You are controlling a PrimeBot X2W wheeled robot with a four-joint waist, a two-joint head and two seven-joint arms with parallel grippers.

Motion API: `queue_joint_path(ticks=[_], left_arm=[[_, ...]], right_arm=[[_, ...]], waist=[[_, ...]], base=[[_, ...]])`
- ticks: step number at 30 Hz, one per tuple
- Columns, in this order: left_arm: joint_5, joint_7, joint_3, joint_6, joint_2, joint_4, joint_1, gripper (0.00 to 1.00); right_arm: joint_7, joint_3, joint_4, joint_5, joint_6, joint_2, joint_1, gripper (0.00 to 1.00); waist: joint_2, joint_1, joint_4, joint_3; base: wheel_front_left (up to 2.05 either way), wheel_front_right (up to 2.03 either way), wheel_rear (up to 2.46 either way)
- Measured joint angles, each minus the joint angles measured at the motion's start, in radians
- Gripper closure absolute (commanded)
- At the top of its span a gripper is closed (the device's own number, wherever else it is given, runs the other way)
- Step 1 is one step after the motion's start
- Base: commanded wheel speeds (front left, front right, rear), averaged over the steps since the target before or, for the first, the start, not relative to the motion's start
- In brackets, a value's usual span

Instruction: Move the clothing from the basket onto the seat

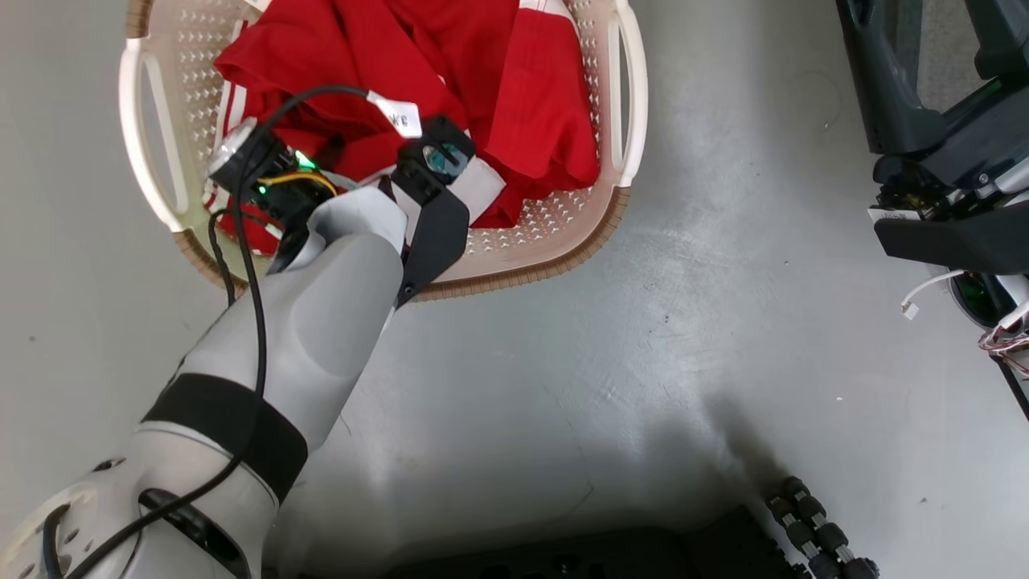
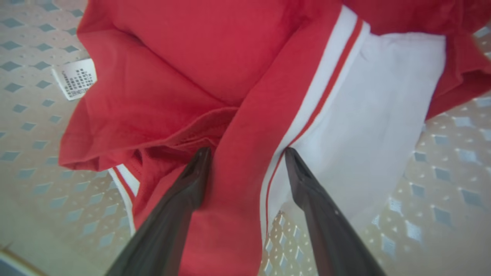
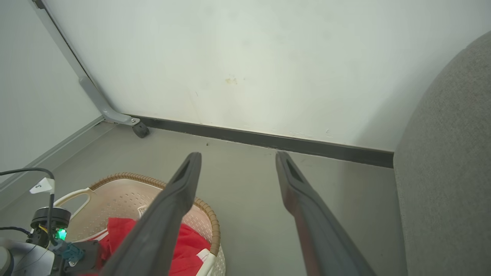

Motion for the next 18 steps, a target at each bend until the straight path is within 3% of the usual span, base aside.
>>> queue_joint_path(ticks=[2, 3, 4, 5, 12, 18], left_arm=[[0.000, 0.000, -0.001, 0.000, 0.000, 0.000, -0.008, 0.00], [0.000, 0.000, -0.002, 0.000, 0.000, 0.000, -0.008, 0.10], [0.000, 0.000, -0.002, 0.000, 0.000, 0.000, -0.008, 0.95], [-0.001, 0.000, -0.001, 0.000, 0.000, 0.000, -0.008, 1.00], [-0.014, -0.023, 0.008, 0.000, 0.000, 0.001, 0.013, 1.00], [-0.073, -0.113, 0.067, 0.000, 0.000, -0.014, 0.058, 1.00]], right_arm=[[0.000, 0.000, 0.002, 0.009, 0.000, 0.000, 0.000, 0.00], [0.000, 0.000, 0.005, 0.013, 0.000, 0.000, 0.000, 0.00], [0.000, 0.000, 0.007, 0.016, 0.000, 0.000, 0.000, 0.00], [0.000, 0.000, 0.009, 0.016, 0.000, 0.000, 0.000, 0.00], [0.000, 0.000, 0.052, 0.017, 0.000, 0.004, -0.002, 0.00], [0.000, 0.007, 0.100, 0.021, 0.000, 0.007, -0.004, 0.00]], waist=[[0.0000, 0.0000, -0.003, 0.007], [0.0001, 0.0000, -0.005, 0.010], [0.0000, 0.0001, -0.006, 0.012], [0.0000, 0.0000, -0.008, 0.013], [0.0000, 0.0000, -0.012, -0.004], [0.0000, 0.0000, -0.008, -0.050]], base=[[0.00, 0.00, 0.00], [0.00, 0.00, 0.00], [0.00, 0.00, 0.00], [0.00, 0.00, 0.00], [0.00, 0.00, 0.00], [0.00, 0.00, 0.00]])
